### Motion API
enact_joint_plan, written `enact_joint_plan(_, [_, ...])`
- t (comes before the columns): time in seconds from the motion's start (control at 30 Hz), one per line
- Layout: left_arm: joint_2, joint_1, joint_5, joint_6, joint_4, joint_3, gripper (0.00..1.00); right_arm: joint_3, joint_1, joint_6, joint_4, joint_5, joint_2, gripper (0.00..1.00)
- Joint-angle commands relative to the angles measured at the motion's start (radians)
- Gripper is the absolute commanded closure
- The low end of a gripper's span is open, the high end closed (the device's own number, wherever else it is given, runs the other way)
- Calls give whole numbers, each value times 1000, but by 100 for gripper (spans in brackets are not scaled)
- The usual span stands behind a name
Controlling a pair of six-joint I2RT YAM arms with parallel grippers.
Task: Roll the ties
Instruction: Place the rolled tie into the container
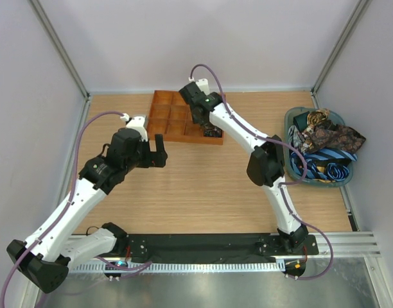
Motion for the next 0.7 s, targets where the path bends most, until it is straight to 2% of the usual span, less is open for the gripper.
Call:
enact_joint_plan(0.0, [-5,2,20,30,-23,0,0,64,26,29,-10,18,23,99])
enact_joint_plan(0.23, [-18,2,27,45,-35,-8,0,151,38,59,-19,-5,116,99])
enact_joint_plan(0.67, [-25,2,42,68,-37,-33,0,182,40,133,64,-87,204,99])
